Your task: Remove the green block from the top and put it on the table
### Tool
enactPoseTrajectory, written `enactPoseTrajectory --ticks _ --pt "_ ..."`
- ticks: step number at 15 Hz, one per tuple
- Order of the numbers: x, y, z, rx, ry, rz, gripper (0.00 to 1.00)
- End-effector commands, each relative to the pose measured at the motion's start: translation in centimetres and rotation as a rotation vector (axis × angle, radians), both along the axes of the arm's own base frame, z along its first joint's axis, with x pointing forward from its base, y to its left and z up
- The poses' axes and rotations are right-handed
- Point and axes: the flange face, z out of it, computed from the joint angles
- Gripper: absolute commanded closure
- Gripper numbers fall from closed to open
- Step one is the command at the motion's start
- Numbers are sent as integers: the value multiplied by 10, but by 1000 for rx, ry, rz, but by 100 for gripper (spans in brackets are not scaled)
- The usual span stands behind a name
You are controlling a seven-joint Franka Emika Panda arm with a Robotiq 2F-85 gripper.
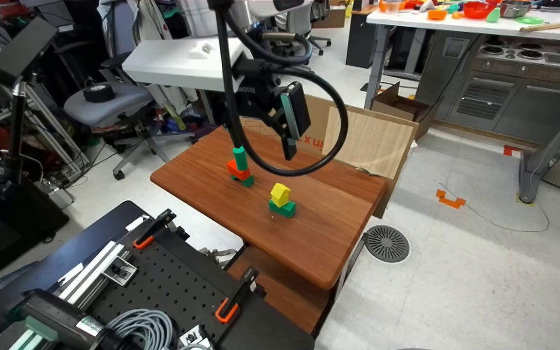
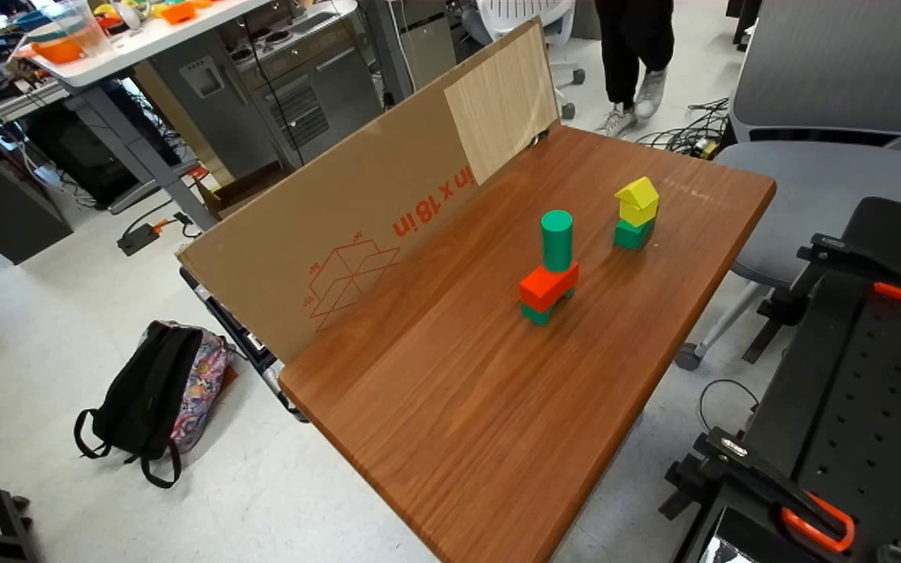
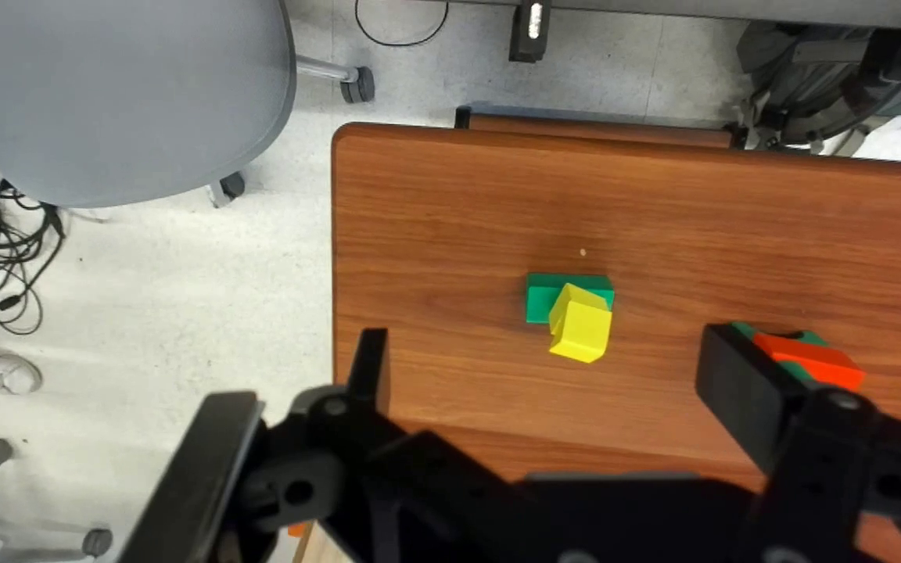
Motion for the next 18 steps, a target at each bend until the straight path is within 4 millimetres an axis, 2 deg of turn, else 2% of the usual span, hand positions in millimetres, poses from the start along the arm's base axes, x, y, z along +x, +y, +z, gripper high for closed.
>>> enactPoseTrajectory --ticks 1,9,18 --pt "28 30 -14 43 24 29 0" --pt "68 93 -49 100 83 21 0" --pt "91 156 -88 88 125 -47 0"
